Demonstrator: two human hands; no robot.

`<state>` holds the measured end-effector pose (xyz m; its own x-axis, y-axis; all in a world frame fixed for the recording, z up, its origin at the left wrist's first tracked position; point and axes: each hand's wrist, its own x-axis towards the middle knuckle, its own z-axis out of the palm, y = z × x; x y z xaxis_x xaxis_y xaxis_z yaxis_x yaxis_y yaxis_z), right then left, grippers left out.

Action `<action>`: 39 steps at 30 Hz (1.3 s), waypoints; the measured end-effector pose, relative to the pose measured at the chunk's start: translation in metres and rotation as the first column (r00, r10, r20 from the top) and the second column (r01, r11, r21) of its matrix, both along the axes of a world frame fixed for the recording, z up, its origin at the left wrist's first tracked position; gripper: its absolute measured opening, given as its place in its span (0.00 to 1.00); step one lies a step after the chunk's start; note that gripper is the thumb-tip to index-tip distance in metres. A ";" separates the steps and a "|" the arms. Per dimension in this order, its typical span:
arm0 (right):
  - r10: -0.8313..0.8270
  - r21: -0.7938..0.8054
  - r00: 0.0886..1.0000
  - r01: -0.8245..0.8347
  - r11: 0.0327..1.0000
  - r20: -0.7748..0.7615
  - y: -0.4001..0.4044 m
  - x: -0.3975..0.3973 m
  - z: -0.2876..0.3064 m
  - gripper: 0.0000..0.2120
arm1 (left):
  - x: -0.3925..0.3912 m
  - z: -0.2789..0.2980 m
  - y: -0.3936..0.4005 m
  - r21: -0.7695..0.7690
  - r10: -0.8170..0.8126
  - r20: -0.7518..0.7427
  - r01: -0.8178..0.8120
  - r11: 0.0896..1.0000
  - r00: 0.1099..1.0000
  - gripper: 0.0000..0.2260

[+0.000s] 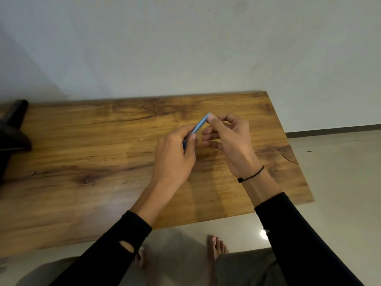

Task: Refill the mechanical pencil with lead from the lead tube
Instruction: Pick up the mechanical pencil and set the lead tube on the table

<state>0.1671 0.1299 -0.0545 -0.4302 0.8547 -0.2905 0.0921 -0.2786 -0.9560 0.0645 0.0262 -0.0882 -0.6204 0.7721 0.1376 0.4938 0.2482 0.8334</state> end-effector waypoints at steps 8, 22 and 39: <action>0.011 0.038 0.999 -0.010 0.999 -0.030 0.008 -0.003 0.005 0.05 | -0.004 0.003 -0.005 -0.036 -0.023 -0.099 0.019 0.999 0.995 0.12; -0.105 0.609 0.889 -0.214 0.764 0.445 0.046 -0.002 -0.033 0.02 | -0.029 0.006 0.005 -0.062 0.077 0.006 -0.077 0.995 0.997 0.10; 0.144 0.387 0.983 -0.178 0.904 0.117 0.042 -0.010 -0.015 0.03 | -0.029 0.010 0.005 -0.111 0.006 -0.029 -0.009 0.994 1.000 0.12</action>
